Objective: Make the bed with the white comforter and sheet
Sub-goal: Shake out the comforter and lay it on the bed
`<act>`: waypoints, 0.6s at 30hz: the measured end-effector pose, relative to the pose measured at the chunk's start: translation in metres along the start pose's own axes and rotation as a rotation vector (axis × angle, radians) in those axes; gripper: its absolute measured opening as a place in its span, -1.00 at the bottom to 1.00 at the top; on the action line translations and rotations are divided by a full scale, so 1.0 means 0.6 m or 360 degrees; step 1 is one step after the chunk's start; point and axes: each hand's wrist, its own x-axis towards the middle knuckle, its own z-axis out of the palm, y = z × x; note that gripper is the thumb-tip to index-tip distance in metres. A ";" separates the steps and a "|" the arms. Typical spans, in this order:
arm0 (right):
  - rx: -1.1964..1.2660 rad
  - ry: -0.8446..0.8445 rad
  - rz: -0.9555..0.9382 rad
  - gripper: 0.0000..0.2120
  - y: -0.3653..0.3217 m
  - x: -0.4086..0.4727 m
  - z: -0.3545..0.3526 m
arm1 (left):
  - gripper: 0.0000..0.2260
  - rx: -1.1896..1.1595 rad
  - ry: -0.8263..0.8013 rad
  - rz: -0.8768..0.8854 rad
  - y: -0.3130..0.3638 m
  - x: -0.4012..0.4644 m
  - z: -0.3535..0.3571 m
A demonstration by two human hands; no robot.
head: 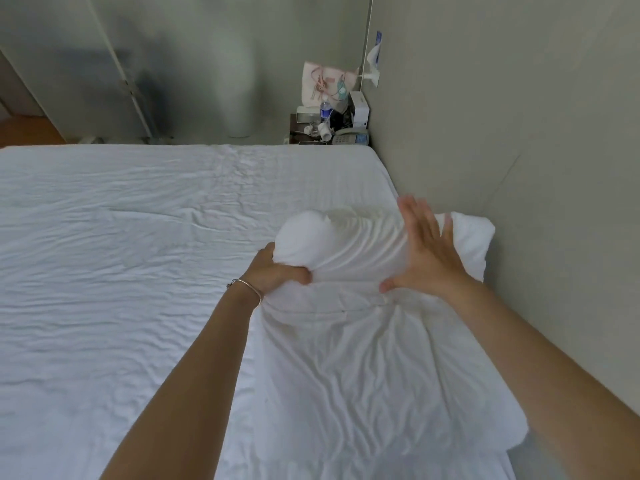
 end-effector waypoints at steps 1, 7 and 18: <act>-0.0115 -0.0043 -0.0125 0.48 -0.016 0.003 -0.035 | -0.23 0.0043 -0.0051 0.0039 0.004 -0.022 0.002; -0.0733 -0.0699 -0.0493 0.41 -0.076 -0.062 -0.108 | -0.63 0.0360 -0.0447 0.0213 -0.017 -0.179 0.021; -0.0363 -0.0836 -0.0106 0.18 -0.151 -0.451 -0.027 | -0.35 0.0456 -0.1360 -0.0138 -0.175 -0.414 0.022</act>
